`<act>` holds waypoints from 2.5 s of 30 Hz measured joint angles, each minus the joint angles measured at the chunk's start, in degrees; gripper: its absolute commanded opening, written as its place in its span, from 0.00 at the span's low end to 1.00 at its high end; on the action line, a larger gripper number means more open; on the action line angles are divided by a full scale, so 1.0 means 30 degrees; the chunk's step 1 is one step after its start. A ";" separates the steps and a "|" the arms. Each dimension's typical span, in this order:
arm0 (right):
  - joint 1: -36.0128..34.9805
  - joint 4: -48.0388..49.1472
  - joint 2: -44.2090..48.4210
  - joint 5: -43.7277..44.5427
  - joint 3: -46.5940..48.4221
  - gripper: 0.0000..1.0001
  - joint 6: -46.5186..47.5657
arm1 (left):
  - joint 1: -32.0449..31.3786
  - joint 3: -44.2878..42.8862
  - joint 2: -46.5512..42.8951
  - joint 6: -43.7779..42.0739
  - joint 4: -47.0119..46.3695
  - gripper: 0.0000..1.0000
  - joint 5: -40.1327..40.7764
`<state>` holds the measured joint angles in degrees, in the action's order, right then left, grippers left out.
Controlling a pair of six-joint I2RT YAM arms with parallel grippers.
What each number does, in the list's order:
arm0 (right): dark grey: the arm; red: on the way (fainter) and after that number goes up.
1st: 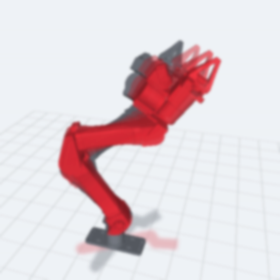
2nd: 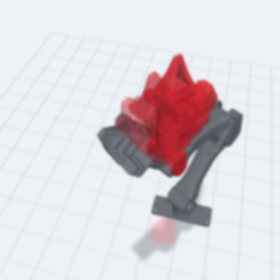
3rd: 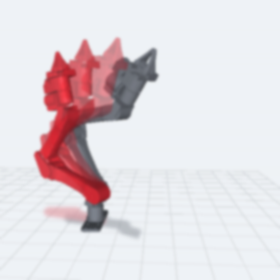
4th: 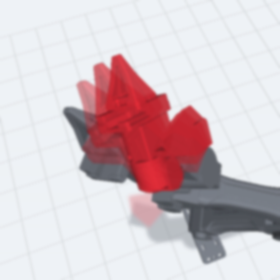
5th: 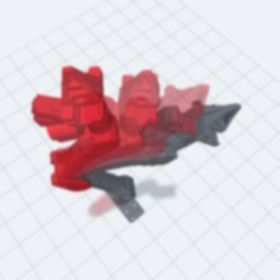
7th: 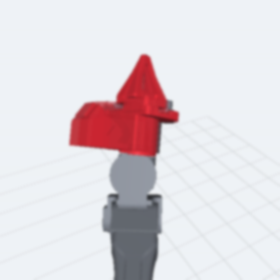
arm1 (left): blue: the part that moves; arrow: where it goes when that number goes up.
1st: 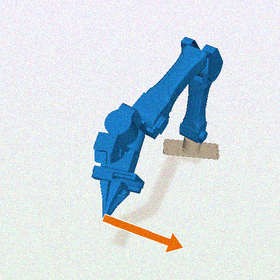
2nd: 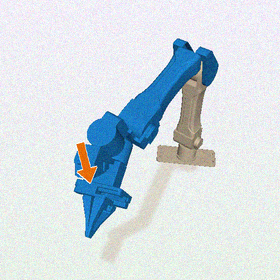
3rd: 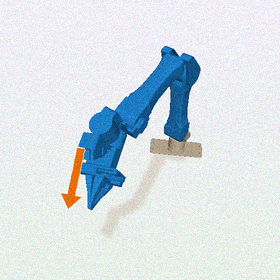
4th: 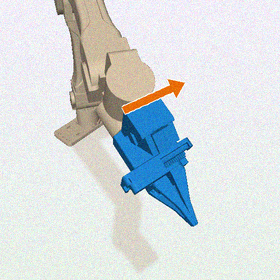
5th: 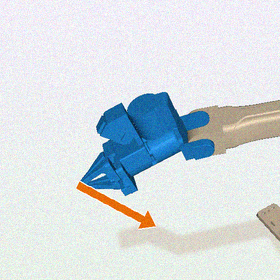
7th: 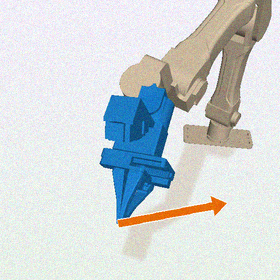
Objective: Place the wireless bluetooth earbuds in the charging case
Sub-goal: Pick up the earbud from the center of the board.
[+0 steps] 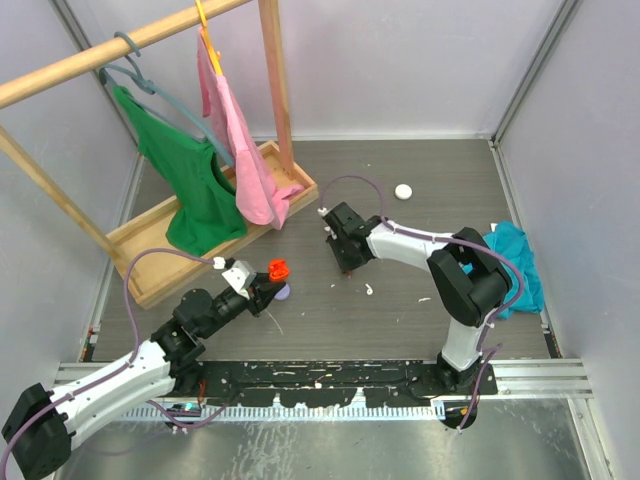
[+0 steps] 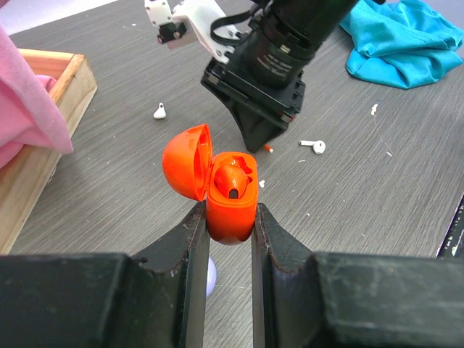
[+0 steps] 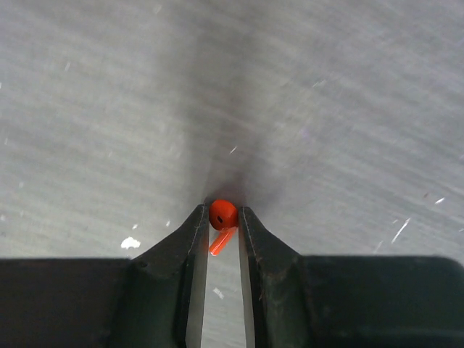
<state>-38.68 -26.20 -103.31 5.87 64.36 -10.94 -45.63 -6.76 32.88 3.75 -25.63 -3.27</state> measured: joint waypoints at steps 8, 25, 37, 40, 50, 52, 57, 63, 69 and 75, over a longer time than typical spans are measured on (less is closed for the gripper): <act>-0.1348 -0.1800 0.0823 -0.0488 -0.0714 0.23 0.0095 | 0.0000 0.0000 -0.0029 0.0036 0.0000 0.00 0.0000; -0.1705 -0.3592 0.1574 -0.0583 -0.0874 0.49 -0.1100 | 0.0000 0.0000 -0.0692 0.0117 0.0262 0.00 0.0000; -0.1843 -0.4036 0.1639 0.0699 -0.0423 0.47 -0.5034 | 0.0000 0.0022 -0.1180 0.0466 0.0794 0.00 0.0007; -0.1880 -0.4036 0.1486 0.0750 -0.0415 0.43 -0.5442 | 0.0000 0.0022 -0.1188 0.0474 0.0801 0.00 0.0007; -0.1945 -0.4036 0.0517 0.0729 -0.0284 0.33 -0.5901 | 0.0000 0.0029 -0.1180 0.0474 0.0838 0.00 0.0007; -0.1953 -0.4000 0.0488 0.0656 -0.0270 0.30 -0.5931 | 0.0000 0.0029 -0.1180 0.0474 0.0867 0.00 0.0007; -0.1953 -0.3985 0.0452 0.0554 -0.0233 0.24 -0.5952 | 0.0000 0.0029 -0.1180 0.0488 0.0925 0.00 0.0007; -0.2033 -0.3985 0.0495 0.0503 -0.0233 0.22 -0.5894 | 0.0000 0.0036 -0.1173 0.0503 0.0911 0.00 0.0000; -0.2412 -0.3555 0.1545 0.0743 -0.0270 0.21 -0.4962 | 0.0000 0.0204 -0.0933 0.0532 0.0583 0.00 -0.0095; -0.2769 -0.2463 0.4852 0.0896 -0.0313 0.21 -0.3548 | 0.0000 0.0240 -0.0612 0.0517 -0.0291 0.00 -0.0670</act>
<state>-46.98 -33.58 -88.75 8.56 63.42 -21.58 -45.63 -6.04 31.05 5.30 -26.50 -5.28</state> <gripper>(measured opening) 0.272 0.242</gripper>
